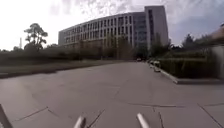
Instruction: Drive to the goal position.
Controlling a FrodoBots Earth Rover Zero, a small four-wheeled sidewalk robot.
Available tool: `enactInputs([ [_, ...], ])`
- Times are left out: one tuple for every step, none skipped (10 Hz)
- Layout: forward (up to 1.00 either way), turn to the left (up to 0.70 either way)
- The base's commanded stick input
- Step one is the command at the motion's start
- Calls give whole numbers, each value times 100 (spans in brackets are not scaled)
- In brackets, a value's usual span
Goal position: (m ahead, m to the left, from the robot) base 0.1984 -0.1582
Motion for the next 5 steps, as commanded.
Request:
enactInputs([
  [70,0],
  [70,-13],
  [70,-27],
  [70,-27],
  [70,-12],
])
